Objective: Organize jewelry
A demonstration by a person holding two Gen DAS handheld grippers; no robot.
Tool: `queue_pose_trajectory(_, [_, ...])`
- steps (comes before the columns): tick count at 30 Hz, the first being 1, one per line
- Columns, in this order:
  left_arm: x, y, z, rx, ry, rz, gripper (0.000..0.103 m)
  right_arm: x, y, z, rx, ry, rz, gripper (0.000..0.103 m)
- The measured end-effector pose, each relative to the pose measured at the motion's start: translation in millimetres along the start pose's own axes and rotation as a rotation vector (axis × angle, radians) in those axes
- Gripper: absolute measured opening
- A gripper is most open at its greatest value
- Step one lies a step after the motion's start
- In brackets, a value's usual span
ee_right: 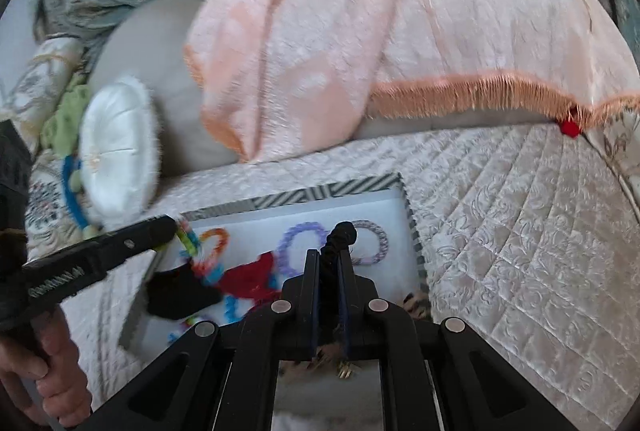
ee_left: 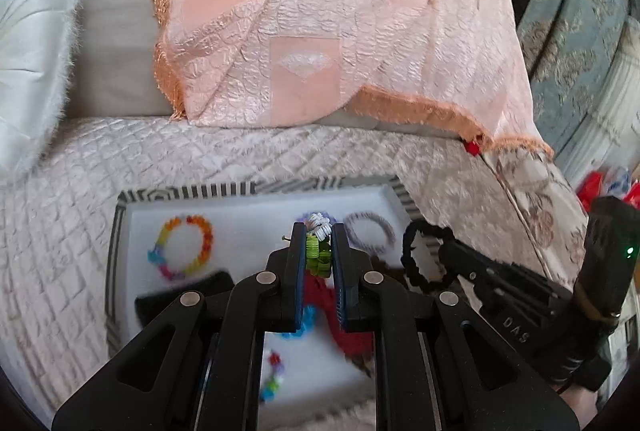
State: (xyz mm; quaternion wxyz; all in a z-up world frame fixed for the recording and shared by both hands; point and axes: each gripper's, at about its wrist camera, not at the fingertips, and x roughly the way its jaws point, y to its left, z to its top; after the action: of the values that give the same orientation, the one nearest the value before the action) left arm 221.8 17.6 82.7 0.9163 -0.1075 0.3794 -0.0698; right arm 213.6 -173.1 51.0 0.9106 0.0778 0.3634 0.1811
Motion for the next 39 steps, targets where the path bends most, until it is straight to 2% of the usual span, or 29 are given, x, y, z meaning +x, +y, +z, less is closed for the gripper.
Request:
queue_pose_trajectory(2, [15.9, 7.3, 2.1, -0.009, 0.005, 0.041, 0.011, 16.2, -0.7, 3.1, 0.01, 0.007, -0.038, 0.007])
queue_pose_trajectory(4, [35.1, 15.8, -0.7, -0.034, 0.06, 0.059, 0.011, 29.8, 4.0, 2.9, 0.008, 0.018, -0.052, 0.007])
queue_pose_trajectory(7, [53.9, 24.6, -10.9, -0.048, 0.13, 0.095, 0.011, 51.5, 14.9, -2.0, 0.004, 0.089, -0.016, 0.007])
queue_pose_trajectory(11, [57.9, 34.4, -20.5, -0.055, 0.173, 0.175, 0.012, 76.4, 34.2, -15.4, -0.039, 0.205, 0.013, 0.007])
queue_pose_trajectory(13, [55.2, 39.5, -22.0, -0.064, 0.181, 0.179, 0.025, 77.4, 33.3, -19.2, -0.015, 0.21, 0.036, 0.009])
queue_pose_trajectory(14, [51.8, 41.7, -23.0, -0.068, 0.179, 0.182, 0.044, 76.4, 31.4, -20.1, 0.006, 0.21, 0.058, 0.01])
queue_pose_trajectory(15, [47.4, 42.9, -23.5, -0.069, 0.171, 0.194, 0.058, 73.7, 26.9, -20.6, 0.042, 0.209, 0.083, 0.013])
queue_pose_trajectory(19, [25.5, 42.0, -21.1, -0.049, 0.126, 0.223, 0.061, 51.5, 9.9, -17.0, 0.124, 0.164, 0.099, 0.015])
queue_pose_trajectory(23, [-4.0, 43.2, -25.6, -0.047, 0.067, 0.239, 0.079, 16.8, 2.2, -17.4, 0.16, 0.1, 0.087, 0.015])
queue_pose_trajectory(25, [-17.3, 44.6, -31.4, -0.037, 0.06, 0.237, 0.079, 0.7, -1.9, -21.8, 0.174, 0.075, 0.078, 0.016])
queue_pose_trajectory(27, [-26.8, 45.2, -38.2, -0.019, 0.069, 0.254, 0.086, -15.0, 0.2, -26.5, 0.166, 0.062, 0.061, 0.017])
queue_pose_trajectory(31, [-61.7, 44.1, -65.6, 0.03, 0.014, 0.316, 0.088, -45.7, 16.4, -44.5, 0.084, 0.078, 0.009, 0.027])
queue_pose_trajectory(34, [-90.7, 25.9, -92.6, 0.106, -0.065, 0.337, 0.088, -62.1, 27.6, -61.2, 0.015, 0.084, -0.017, 0.04])
queue_pose_trajectory(37, [-108.2, -3.8, -123.7, 0.223, -0.108, 0.323, 0.089, -78.1, 33.6, -80.9, 0.006, 0.089, -0.028, 0.041])
queue_pose_trajectory(39, [-111.6, -16.6, -135.3, 0.251, -0.126, 0.323, 0.089, -82.9, 33.8, -90.2, 0.023, 0.088, -0.033, 0.041])
